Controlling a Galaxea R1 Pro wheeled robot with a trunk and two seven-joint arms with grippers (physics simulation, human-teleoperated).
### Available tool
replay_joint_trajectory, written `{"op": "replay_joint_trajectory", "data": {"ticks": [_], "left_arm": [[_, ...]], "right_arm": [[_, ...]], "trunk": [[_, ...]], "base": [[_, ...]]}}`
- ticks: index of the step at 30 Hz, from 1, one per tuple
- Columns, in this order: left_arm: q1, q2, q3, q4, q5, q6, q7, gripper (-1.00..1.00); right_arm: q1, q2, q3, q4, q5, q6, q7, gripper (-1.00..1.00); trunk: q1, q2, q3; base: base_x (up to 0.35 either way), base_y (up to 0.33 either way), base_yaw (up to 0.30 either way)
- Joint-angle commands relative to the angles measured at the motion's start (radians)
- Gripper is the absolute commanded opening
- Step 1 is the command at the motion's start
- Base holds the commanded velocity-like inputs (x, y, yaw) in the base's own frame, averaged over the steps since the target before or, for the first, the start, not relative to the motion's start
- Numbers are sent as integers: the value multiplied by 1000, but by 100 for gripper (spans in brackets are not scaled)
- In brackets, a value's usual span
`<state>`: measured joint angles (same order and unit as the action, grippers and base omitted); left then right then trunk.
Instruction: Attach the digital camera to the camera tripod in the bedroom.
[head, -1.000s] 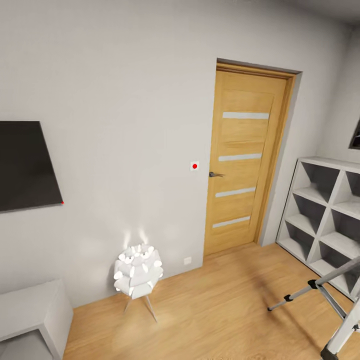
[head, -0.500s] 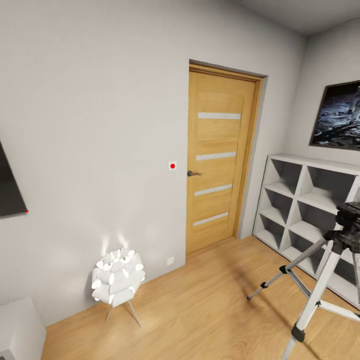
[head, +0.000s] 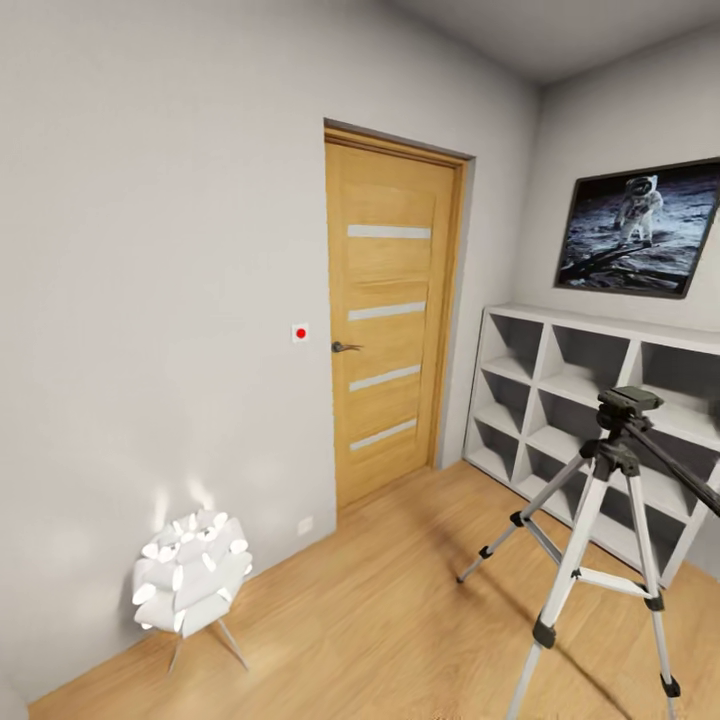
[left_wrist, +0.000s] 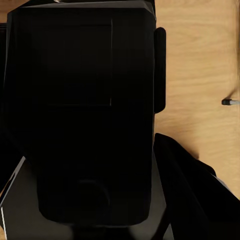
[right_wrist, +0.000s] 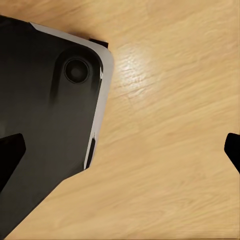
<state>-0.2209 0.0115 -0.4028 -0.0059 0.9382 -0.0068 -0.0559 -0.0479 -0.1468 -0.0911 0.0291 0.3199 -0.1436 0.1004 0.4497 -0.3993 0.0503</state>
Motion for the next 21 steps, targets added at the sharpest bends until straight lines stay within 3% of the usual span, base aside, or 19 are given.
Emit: {"op": "replay_joint_trajectory", "data": {"ticks": [1, 21], "left_arm": [[0, 0, -8, 0, 8, -1, -4, -100], [0, -1, -8, 0, 8, -1, -5, -100]], "right_arm": [[-1, 0, -8, 3, 7, -5, 2, 100], [-1, 0, -8, 3, 7, -5, 2, 100]], "trunk": [[0, -1, 0], [0, -1, 0]], "base": [[0, 0, -289], [5, 0, -289]]}}
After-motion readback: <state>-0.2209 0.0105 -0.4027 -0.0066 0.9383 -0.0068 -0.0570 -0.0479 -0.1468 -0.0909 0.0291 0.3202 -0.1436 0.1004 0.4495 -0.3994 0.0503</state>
